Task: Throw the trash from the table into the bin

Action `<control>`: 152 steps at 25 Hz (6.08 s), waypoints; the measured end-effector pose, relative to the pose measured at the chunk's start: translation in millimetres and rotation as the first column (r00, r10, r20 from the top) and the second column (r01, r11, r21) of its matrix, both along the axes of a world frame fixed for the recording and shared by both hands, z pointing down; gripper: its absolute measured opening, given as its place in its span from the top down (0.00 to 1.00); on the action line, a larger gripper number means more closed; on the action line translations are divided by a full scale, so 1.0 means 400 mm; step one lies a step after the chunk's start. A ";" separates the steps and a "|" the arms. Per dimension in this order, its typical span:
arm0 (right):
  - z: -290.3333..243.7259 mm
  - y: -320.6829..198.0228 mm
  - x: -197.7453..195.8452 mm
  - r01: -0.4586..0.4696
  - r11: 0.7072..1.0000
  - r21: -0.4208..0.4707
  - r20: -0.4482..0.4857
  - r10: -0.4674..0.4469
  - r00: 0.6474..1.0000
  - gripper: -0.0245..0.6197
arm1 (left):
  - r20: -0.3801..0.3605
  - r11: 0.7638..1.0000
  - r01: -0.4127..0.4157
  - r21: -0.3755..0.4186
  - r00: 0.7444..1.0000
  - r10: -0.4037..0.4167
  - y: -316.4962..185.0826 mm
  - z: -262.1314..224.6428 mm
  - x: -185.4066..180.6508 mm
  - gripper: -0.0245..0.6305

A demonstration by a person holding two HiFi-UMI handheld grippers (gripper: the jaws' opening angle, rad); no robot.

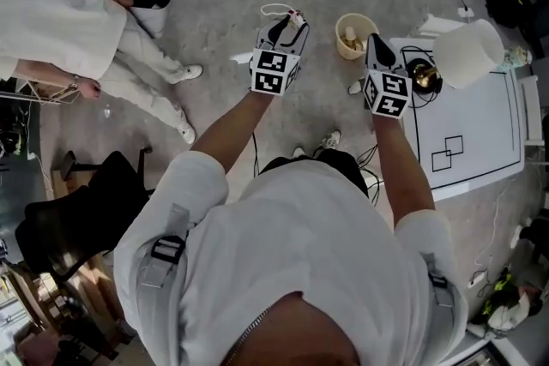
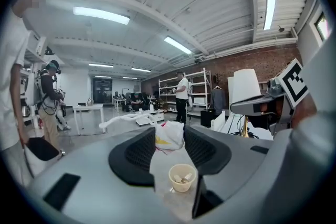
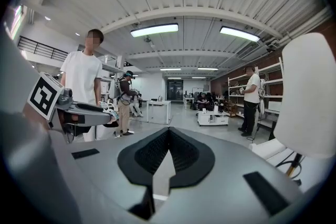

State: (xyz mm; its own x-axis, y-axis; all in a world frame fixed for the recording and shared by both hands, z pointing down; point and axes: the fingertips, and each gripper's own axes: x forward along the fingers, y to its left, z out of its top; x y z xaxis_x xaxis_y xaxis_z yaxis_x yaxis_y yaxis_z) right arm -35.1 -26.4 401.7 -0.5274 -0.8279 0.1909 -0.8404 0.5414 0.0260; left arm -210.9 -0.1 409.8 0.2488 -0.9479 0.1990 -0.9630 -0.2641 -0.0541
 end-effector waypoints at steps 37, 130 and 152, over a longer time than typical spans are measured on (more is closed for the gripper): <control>0.112 -0.719 -0.072 -0.329 0.937 -0.120 0.024 0.334 0.942 0.95 | -0.020 0.962 -0.257 -0.090 0.966 0.256 -0.836 0.084 -0.126 0.68; 0.088 -0.925 -0.287 -0.220 0.973 -0.075 0.039 0.223 0.974 0.95 | -0.081 0.958 -0.279 -0.070 0.959 0.273 -1.042 0.083 -0.297 0.90; -0.208 -0.861 -0.345 -0.130 0.987 0.096 0.150 0.115 0.982 0.95 | -0.134 0.975 -0.175 0.137 0.972 0.193 -0.968 -0.200 -0.416 0.95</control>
